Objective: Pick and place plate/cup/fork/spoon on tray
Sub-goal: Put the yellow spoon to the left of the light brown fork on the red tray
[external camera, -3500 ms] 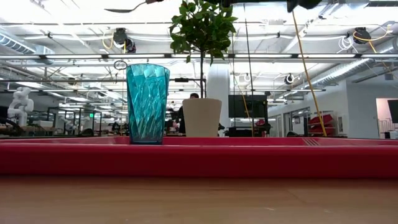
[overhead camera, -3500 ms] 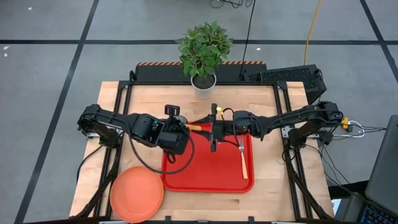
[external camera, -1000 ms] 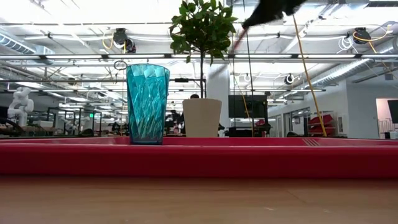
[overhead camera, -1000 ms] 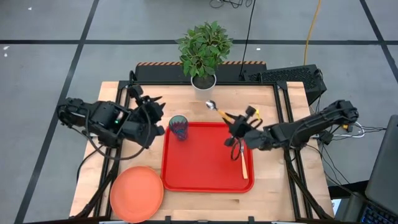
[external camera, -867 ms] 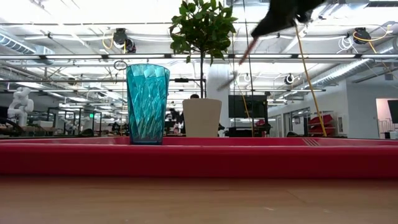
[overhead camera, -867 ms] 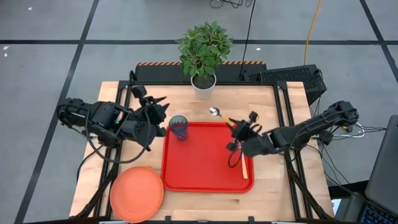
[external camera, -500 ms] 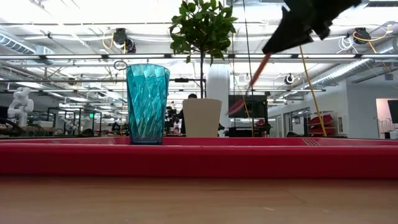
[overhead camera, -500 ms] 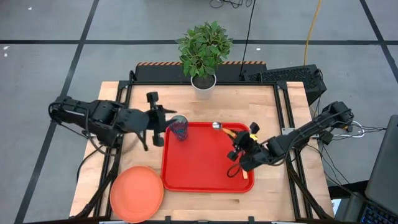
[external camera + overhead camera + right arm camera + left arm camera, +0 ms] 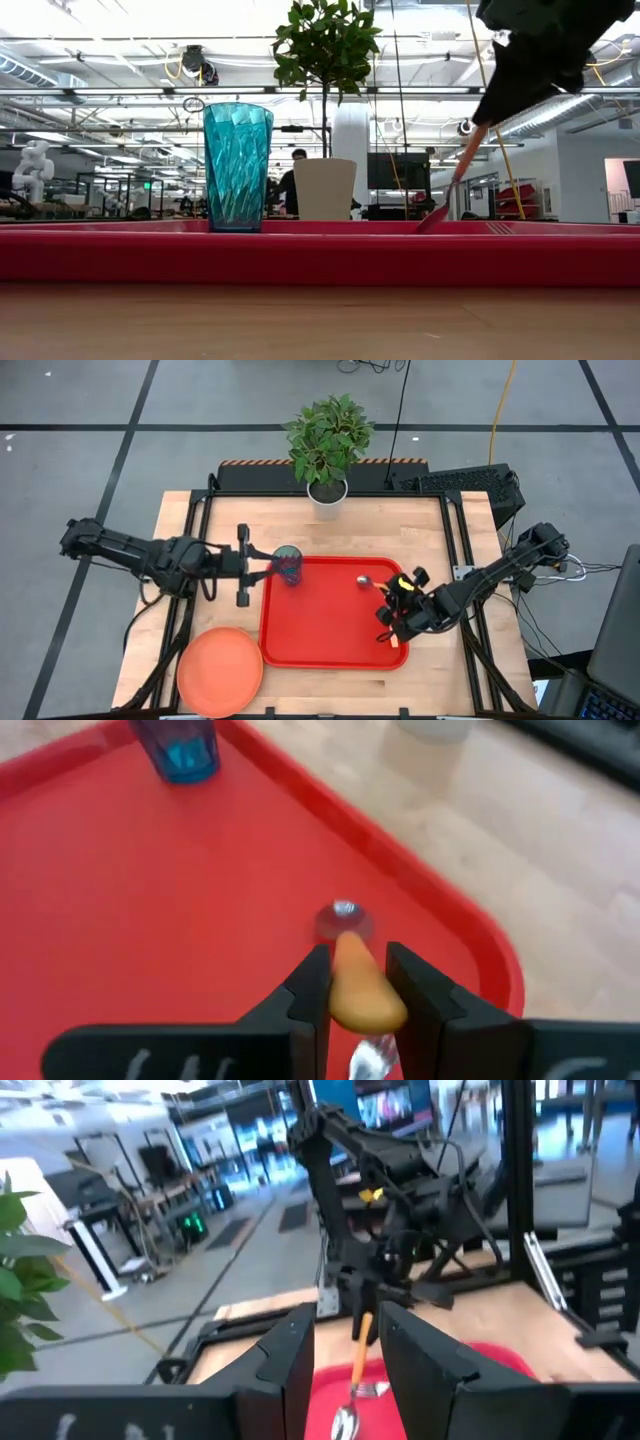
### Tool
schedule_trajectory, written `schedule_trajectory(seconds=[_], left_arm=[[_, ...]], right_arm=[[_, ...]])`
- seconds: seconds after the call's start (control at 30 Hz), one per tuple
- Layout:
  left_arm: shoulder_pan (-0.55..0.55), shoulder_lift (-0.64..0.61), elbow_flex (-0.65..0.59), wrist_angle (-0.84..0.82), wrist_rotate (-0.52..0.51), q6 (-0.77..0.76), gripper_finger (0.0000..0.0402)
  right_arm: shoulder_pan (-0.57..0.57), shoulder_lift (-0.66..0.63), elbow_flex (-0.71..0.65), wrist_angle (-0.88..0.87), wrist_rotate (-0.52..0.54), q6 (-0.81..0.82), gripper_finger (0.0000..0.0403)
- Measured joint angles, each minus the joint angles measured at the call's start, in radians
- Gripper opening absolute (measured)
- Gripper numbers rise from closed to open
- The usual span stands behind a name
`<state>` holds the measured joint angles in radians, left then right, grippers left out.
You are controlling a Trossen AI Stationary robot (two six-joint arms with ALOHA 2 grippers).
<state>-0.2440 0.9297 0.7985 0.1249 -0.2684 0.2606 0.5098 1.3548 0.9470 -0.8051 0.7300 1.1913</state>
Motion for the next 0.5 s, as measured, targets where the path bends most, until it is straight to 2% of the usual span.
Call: schedule_trajectory(seconds=[0.13,0.37,0.4,0.47,0.5], left_arm=[[0.000,-0.010,-0.078,0.138,0.002,-0.008,0.0120],[0.001,-0.011,-0.090,0.169,0.002,-0.027,0.0120],[0.000,-0.010,-0.090,0.168,0.002,-0.027,0.0120],[0.000,-0.009,-0.090,0.162,0.002,-0.028,0.0120],[0.000,-0.009,-0.090,0.162,0.002,-0.029,0.0120]], right_arm=[[0.003,0.000,0.000,-0.004,-0.079,0.068,0.0057],[0.004,0.053,0.000,-0.006,-0.203,0.149,0.0056],[0.004,0.068,0.000,-0.004,-0.217,0.156,0.0051],[0.006,0.103,0.000,-0.002,-0.241,0.167,0.0014],[0.007,0.120,0.000,0.007,-0.246,0.172,0.0011]])
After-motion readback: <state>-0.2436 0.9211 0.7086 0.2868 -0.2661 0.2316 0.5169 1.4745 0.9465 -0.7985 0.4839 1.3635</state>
